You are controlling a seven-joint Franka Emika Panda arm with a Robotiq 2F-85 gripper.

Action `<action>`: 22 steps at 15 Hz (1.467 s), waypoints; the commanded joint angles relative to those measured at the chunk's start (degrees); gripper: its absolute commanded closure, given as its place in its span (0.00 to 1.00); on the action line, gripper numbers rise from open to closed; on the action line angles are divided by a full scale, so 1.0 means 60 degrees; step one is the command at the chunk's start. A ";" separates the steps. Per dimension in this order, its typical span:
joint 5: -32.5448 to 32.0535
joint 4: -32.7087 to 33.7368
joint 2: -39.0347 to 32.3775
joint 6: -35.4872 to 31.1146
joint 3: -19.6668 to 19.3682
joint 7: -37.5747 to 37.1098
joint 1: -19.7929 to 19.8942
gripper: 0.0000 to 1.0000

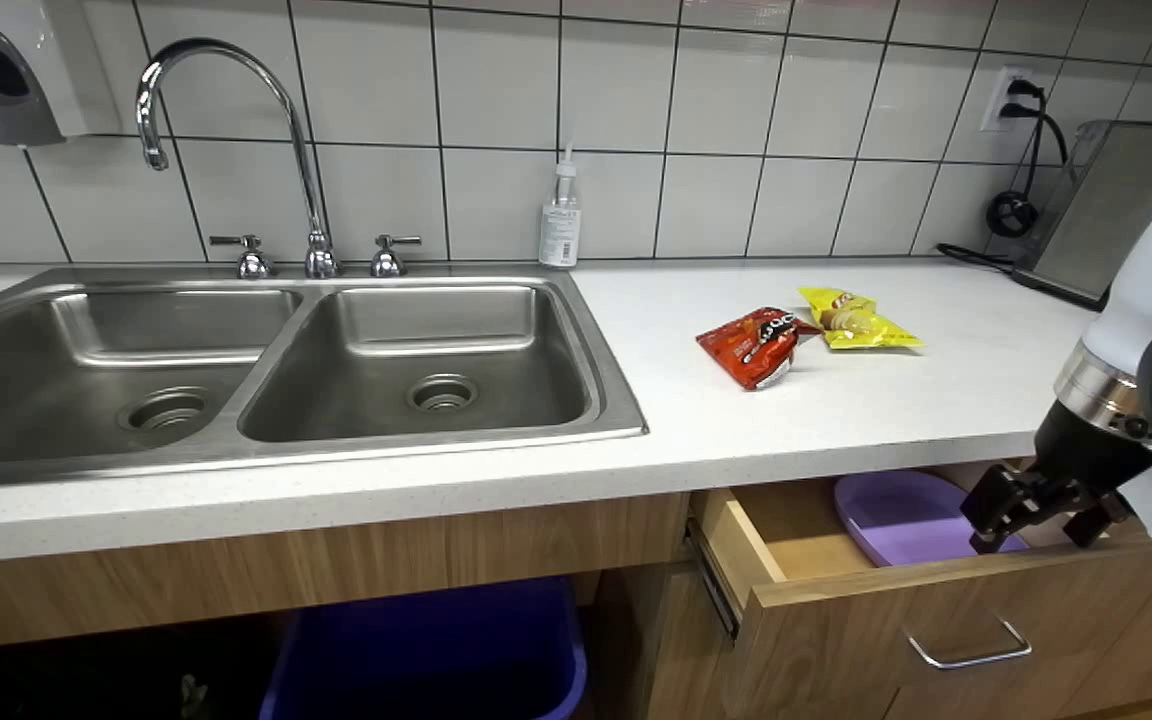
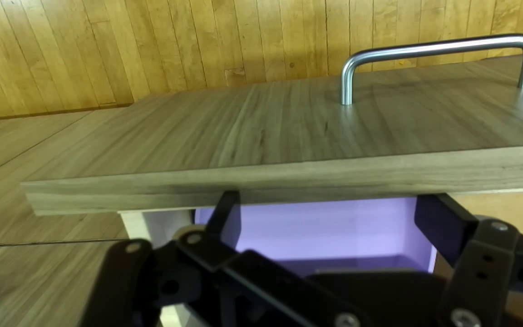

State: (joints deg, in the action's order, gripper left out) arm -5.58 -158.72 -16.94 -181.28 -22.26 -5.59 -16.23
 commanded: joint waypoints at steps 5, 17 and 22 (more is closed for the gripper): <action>0.0184 -0.0182 0.0096 0.0354 0.0286 0.0233 0.0263 0.00; 0.0081 -0.0245 0.0251 0.0695 0.0742 0.0429 0.0726 0.00; -0.0018 -0.0238 0.0321 0.1027 0.0944 0.0502 0.0995 0.00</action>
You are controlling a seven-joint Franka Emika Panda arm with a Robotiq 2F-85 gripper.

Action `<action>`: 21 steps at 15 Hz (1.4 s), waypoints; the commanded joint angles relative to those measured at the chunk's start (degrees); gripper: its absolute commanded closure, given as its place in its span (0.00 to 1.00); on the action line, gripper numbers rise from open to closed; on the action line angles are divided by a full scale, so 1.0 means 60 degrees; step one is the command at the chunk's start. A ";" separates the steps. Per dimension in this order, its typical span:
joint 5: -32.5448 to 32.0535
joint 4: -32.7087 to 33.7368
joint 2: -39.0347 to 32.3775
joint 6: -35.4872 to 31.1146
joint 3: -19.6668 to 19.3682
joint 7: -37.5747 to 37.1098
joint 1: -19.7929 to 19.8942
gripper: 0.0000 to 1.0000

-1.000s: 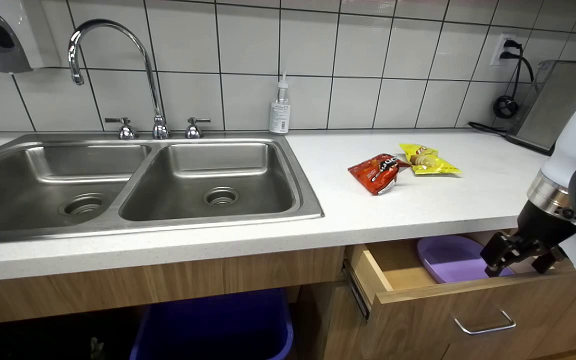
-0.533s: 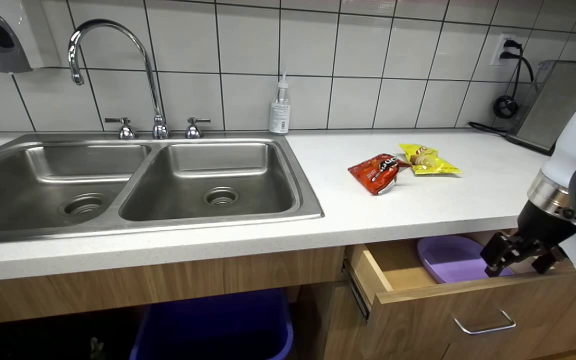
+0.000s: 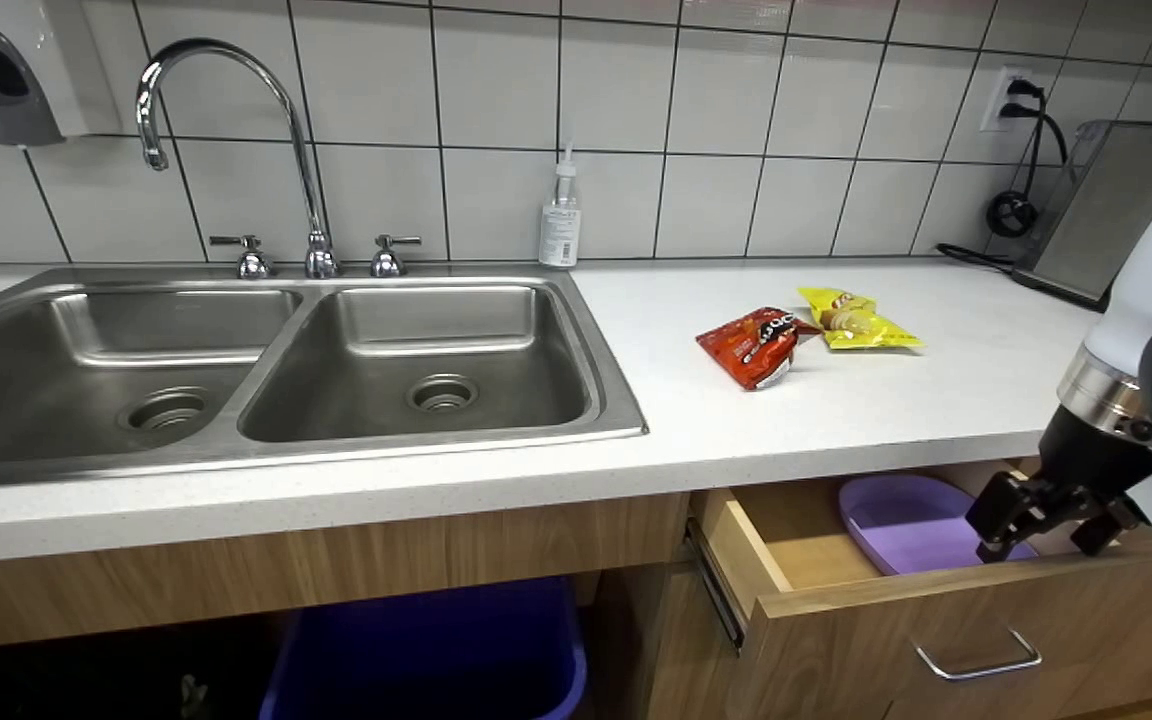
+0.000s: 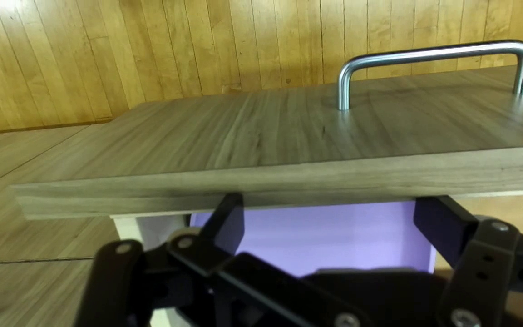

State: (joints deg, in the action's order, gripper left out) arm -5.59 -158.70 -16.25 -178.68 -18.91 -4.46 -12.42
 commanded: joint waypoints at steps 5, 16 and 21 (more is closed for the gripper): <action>-0.0098 -0.0233 0.0286 0.0921 0.0570 0.0366 0.0604 0.00; -0.0407 -0.0188 0.0510 0.1863 0.0926 0.0510 0.1035 0.00; -0.0417 -0.0182 0.0606 0.2151 0.1083 0.0450 0.1240 0.00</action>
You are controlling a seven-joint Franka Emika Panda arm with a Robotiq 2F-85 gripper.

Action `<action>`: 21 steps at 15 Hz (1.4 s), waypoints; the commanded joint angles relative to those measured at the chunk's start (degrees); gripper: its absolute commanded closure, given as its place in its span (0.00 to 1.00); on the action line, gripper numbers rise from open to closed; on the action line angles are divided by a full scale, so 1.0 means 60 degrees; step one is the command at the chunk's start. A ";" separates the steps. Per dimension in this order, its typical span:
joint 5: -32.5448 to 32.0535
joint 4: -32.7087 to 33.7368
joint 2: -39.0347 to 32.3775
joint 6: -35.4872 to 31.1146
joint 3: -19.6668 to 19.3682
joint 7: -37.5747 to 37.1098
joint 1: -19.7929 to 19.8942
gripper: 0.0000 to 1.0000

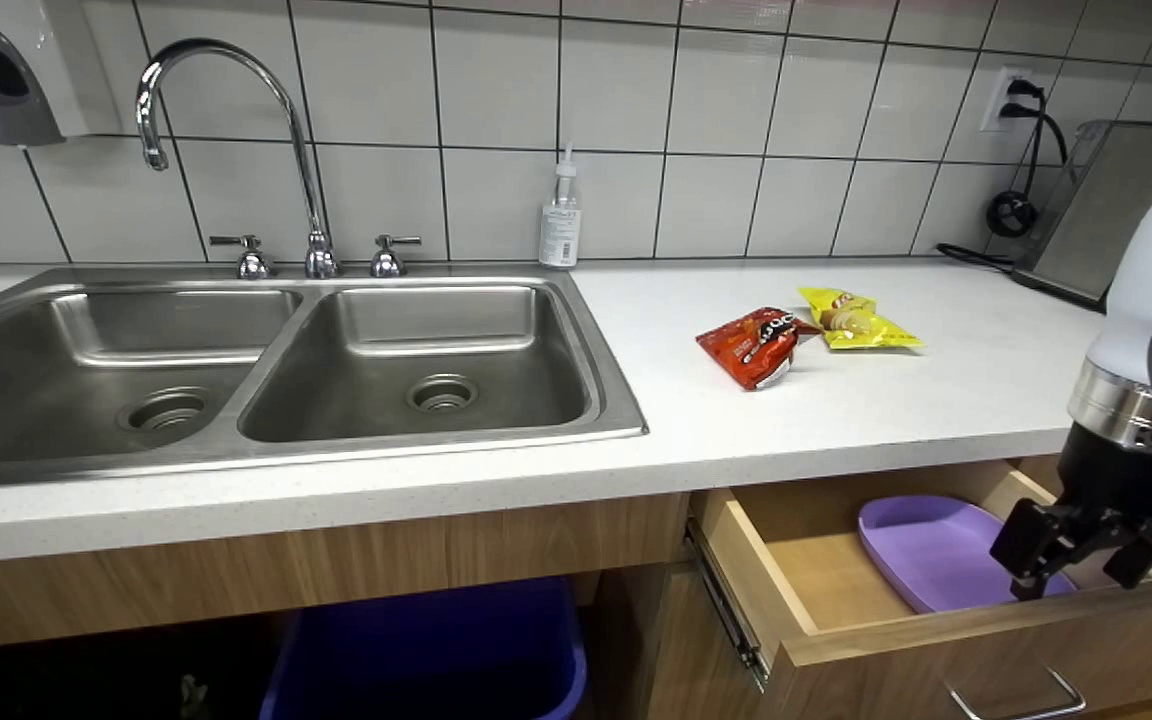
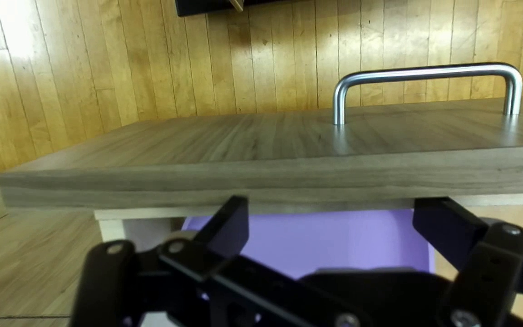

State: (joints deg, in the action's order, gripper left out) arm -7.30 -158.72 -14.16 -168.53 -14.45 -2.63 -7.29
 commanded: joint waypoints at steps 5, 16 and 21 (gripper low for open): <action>0.0251 -0.0130 0.0522 0.0407 0.0679 0.0120 0.0772 0.00; 0.1467 -0.0136 0.1910 0.0649 0.1733 0.0423 0.1428 0.00; 0.2307 -0.0146 0.2848 0.1008 0.1969 0.0850 0.1310 0.00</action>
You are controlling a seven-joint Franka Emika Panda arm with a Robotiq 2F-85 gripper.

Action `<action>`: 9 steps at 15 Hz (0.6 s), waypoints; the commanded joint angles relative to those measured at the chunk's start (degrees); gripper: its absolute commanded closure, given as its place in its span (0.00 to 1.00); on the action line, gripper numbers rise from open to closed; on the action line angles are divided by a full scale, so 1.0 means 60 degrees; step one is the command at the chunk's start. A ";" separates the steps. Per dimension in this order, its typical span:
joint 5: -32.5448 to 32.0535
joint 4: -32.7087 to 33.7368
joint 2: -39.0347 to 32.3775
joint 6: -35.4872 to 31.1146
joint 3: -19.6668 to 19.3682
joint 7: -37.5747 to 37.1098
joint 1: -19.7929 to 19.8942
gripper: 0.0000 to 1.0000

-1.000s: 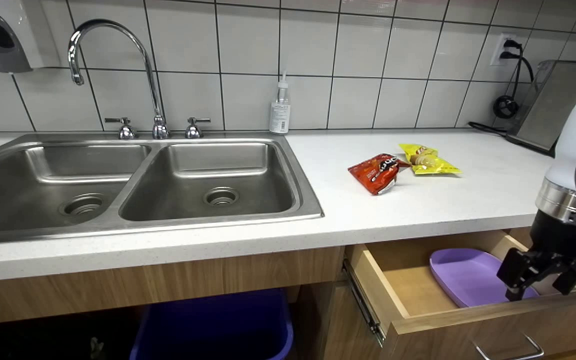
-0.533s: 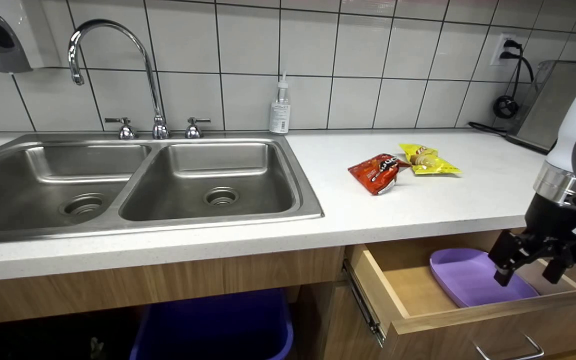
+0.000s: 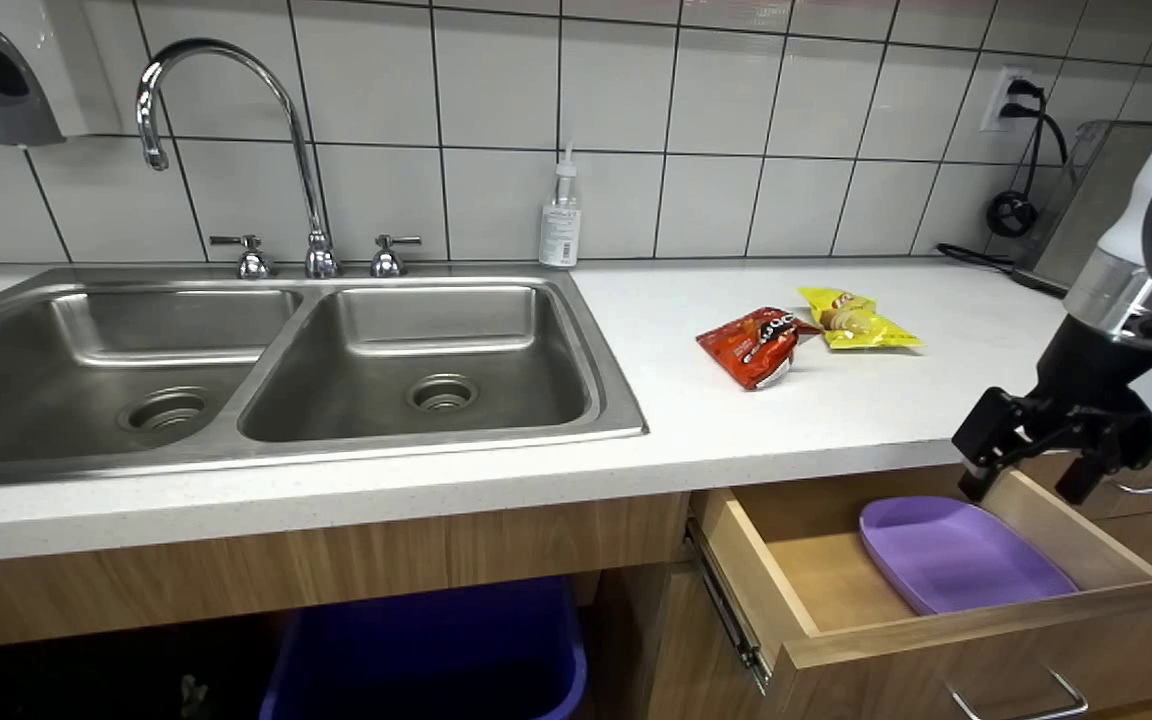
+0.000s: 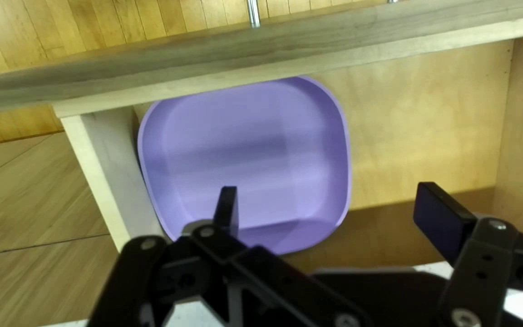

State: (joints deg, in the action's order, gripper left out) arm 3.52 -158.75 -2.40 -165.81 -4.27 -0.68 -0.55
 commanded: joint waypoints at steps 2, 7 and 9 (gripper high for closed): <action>0.0758 -0.0135 0.1229 0.0719 0.0254 0.0691 0.0108 0.00; 0.1077 -0.0121 0.1843 0.1024 0.0163 0.0999 -0.0092 0.00; 0.1072 -0.0002 0.1895 0.1114 0.0144 0.1019 -0.0150 0.00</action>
State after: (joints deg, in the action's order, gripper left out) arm 8.00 -158.76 6.17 -161.72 -3.58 3.25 -0.94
